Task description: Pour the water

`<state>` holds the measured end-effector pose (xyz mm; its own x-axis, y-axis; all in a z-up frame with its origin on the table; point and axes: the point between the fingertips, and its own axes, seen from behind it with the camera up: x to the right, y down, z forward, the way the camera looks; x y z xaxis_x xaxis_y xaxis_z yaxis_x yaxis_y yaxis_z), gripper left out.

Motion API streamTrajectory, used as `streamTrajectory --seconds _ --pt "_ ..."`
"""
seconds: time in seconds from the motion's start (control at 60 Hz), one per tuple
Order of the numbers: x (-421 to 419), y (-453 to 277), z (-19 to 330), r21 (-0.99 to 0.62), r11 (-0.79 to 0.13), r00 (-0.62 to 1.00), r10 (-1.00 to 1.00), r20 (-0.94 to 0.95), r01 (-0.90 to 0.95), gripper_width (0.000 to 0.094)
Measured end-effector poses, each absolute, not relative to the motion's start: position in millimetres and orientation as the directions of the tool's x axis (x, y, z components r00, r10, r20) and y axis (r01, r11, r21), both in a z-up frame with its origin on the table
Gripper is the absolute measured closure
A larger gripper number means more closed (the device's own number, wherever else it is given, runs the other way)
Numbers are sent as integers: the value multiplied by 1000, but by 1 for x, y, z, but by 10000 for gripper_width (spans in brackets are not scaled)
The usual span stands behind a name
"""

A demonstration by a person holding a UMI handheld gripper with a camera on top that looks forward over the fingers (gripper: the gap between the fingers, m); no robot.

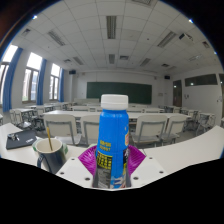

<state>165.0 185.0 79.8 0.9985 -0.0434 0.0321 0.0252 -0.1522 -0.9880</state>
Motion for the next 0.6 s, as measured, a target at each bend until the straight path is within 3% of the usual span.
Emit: streamTrajectory --seconds 0.183,0.267,0.317,0.367,0.6 --pt "162 187 87 -988 -152 997 -67 38 27 527" --pt "155 173 78 -980 -194 998 -45 47 37 300" --pt "155 166 69 -965 -260 998 -31 50 41 71" --pt "155 152 69 -960 -278 998 -27 52 42 104" --pt "122 54 75 -966 -260 1000 -3 15 13 89"
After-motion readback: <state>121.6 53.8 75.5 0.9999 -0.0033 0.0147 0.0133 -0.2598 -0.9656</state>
